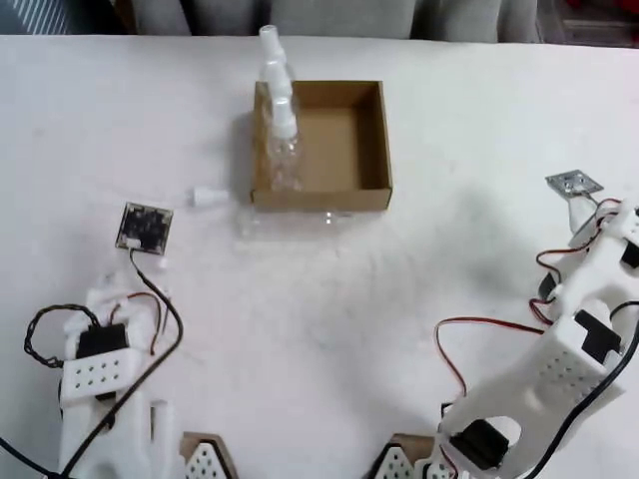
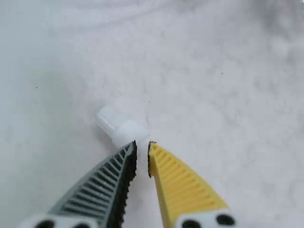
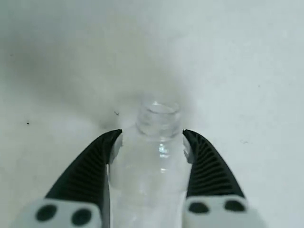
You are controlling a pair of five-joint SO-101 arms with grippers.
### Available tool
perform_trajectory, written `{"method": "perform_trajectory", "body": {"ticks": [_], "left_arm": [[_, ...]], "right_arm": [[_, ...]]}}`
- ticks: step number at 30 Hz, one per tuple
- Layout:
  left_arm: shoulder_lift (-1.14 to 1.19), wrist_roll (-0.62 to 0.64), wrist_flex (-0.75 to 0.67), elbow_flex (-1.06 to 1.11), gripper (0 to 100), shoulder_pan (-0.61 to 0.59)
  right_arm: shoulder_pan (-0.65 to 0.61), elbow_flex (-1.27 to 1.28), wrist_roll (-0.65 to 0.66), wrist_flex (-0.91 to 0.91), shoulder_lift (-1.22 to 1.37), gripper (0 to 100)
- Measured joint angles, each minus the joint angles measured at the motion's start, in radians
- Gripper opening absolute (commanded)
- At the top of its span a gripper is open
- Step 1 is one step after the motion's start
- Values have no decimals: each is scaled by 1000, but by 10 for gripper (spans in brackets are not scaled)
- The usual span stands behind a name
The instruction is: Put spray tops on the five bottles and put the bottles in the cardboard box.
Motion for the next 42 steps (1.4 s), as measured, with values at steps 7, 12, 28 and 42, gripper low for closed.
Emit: {"method": "perform_trajectory", "body": {"ticks": [7, 12, 28, 42], "left_arm": [[0, 0, 0, 0, 64, 0], [0, 0, 0, 0, 64, 0], [0, 0, 0, 0, 64, 0], [0, 0, 0, 0, 64, 0]], "right_arm": [[21, -146, 0, 157, 0, 16], [37, -157, 0, 210, 0, 16], [72, 230, -123, 249, -344, 16], [-233, 568, -290, 133, -635, 16]]}}
